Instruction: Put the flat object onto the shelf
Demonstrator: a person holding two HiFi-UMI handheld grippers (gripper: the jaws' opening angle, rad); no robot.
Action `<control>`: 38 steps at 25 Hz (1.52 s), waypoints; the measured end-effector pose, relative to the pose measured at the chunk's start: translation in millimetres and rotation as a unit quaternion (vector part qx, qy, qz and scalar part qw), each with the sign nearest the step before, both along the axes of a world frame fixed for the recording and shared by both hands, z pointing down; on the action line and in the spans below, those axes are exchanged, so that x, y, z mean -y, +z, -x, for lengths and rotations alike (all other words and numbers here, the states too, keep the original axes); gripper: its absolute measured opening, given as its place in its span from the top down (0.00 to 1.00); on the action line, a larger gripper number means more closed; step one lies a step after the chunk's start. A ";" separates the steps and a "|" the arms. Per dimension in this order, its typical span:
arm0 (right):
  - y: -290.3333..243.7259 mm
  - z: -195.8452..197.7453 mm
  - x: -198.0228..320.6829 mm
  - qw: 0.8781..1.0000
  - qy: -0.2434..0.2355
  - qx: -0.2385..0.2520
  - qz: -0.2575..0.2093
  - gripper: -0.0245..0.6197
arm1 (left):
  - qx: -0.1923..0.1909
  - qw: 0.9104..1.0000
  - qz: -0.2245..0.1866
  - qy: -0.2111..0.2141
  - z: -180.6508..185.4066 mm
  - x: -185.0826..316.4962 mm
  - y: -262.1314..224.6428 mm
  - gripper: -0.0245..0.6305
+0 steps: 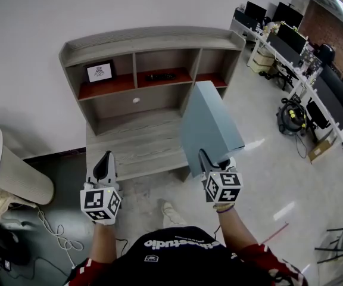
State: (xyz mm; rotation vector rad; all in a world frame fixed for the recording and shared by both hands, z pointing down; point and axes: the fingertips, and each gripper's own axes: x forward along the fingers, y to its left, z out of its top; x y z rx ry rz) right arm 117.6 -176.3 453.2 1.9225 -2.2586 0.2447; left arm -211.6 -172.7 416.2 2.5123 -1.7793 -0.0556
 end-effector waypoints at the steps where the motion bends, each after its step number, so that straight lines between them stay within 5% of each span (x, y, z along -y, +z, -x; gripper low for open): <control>1: -0.3 -1.7 5.2 1.000 -0.001 0.000 -0.001 0.54 | -0.001 1.000 -0.001 0.000 -1.9 5.2 -0.9 0.95; 13: 8.0 -15.9 70.2 1.000 -0.001 0.005 0.002 0.54 | 0.004 1.000 -0.008 0.003 -24.3 63.8 -7.3 0.95; 38: 116.4 -25.8 149.4 0.998 -0.011 -0.027 0.064 0.54 | 0.028 0.999 0.040 0.016 -52.5 138.3 34.9 0.95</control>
